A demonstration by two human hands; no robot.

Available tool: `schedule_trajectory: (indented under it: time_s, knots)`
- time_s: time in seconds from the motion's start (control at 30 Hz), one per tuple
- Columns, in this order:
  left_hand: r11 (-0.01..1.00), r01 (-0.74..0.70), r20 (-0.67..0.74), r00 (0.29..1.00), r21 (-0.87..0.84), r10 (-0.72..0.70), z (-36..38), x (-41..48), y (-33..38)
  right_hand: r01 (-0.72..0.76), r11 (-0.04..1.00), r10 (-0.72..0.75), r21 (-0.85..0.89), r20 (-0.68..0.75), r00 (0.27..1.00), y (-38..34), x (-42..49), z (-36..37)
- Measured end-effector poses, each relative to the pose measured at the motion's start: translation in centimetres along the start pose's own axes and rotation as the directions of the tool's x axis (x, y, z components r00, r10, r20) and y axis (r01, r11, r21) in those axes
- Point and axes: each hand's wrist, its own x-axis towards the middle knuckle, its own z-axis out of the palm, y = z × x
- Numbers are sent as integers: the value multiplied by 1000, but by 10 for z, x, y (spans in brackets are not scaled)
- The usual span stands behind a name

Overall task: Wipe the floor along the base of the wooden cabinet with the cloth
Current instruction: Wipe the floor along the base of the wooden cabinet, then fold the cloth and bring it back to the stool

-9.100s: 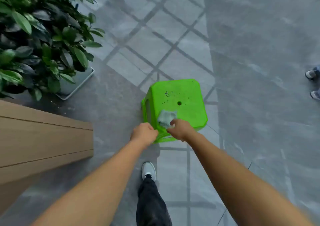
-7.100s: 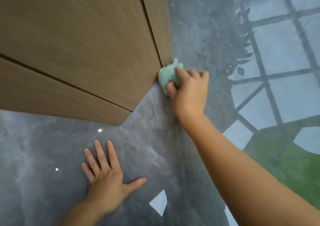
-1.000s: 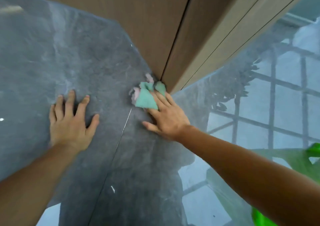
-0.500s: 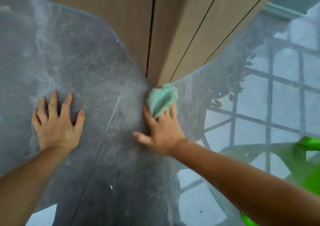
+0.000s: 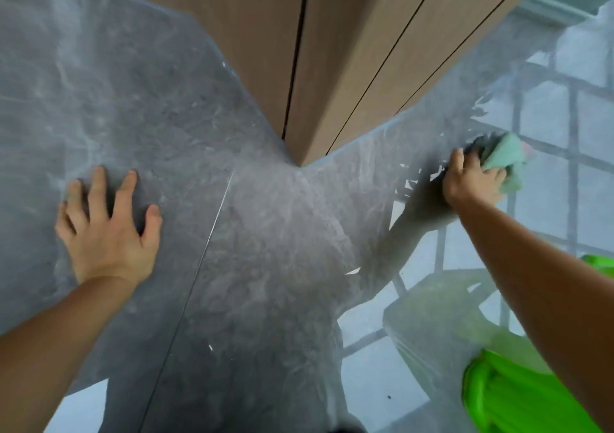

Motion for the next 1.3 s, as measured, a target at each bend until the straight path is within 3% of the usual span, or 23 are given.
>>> schedule_trajectory:
  time_s: [0.03, 0.07, 0.13, 0.17, 0.23, 0.33, 0.37, 0.43, 0.5, 0.53, 0.57, 0.67, 0.7, 0.77, 0.83, 0.9, 0.93, 1.0, 1.03, 1.1, 1.2, 1.23, 1.3]
  knots:
    - [1000, 11, 7, 1000, 8, -11, 0, -1, 1, -82, 997, 82, -6, 8, 997, -12, -22, 9]
    - [1000, 14, 10, 1000, 12, -14, 0, -2, 2, -60, 998, 61, -17, 28, 998, -29, -51, 21]
    - [1000, 7, 15, 1000, 9, -7, -1, -1, 3, 230, 972, -223, -42, 133, 966, -68, -135, 56]
    - [1000, 4, 15, 1000, 9, -4, 0, -1, 3, 433, 901, -419, -31, 197, 886, -87, -183, 71]
    - [1000, 6, 13, 1000, 14, -6, 1, -2, 0, 741, 669, -713, 57, 333, 617, -119, -262, 83]
    - [1000, -7, 22, 1000, 13, 7, 2, -3, -1, 963, 222, -904, 150, 402, 146, -145, -267, 81]
    - [1000, -14, 22, 1000, 9, 14, 2, -3, 0, 982, 108, -909, 154, 414, 35, -147, -245, 76]
    - [1000, -12, 13, 1000, 2, 12, 2, -3, 1, 995, -13, -914, 103, 403, -53, -131, -188, 62]
    - [1000, 3, 9, 1000, -3, -3, 4, -3, 0, 998, -57, -930, -9, 363, -50, -91, -134, 41]
    - [1000, -2, 9, 1000, -7, 2, 4, -3, -1, 995, -31, -931, -93, 364, 5, -67, -112, 31]
    - [1000, -9, 12, 1000, -6, 9, 4, -3, -1, 981, 45, -923, -189, 367, 113, -43, -94, 24]
    - [1000, 10, 28, 1000, -4, -10, 5, -1, 0, 744, 629, -711, -226, 219, 668, -5, -76, 15]
    - [1000, 10, 24, 1000, 3, -10, 6, -2, 0, 615, 759, -590, -215, 173, 789, -6, -80, 16]
    - [1000, -14, 29, 999, -4, 14, 5, -2, -1, 444, 878, -415, -178, 178, 892, -33, -96, 13]
    - [999, 30, 175, 984, -26, -25, -8, -2, 6, 395, 913, -364, -99, 237, 901, -66, -129, 3]
    - [957, 260, 426, 886, -133, -181, -34, -18, 30, 533, 844, -510, 51, 382, 771, -92, -177, -11]
    - [863, 432, 547, 803, -261, -237, -52, -32, 46, 555, 813, -566, 180, 471, 676, -101, -204, -25]
    - [475, 745, 742, 623, -468, -247, -113, -74, 80, 473, 780, -618, 411, 627, 475, -103, -256, -69]
    - [329, 810, 784, 570, -486, -244, -156, -98, 91, 403, 771, -634, 493, 656, 411, -99, -280, -97]
    - [209, 868, 844, 491, -451, -215, -240, -140, 103, 156, 759, -628, 632, 648, 432, -79, -323, -163]
    - [111, 935, 932, 348, -337, -100, -356, -187, 125, -309, 601, -538, 737, 659, 525, -33, -374, -265]
    - [123, 934, 939, 341, -335, -36, -389, -198, 137, -418, 553, -511, 721, 689, 514, -13, -387, -298]
    - [205, 897, 920, 385, -392, 78, -439, -214, 165, -484, 529, -478, 697, 716, 509, 29, -409, -353]
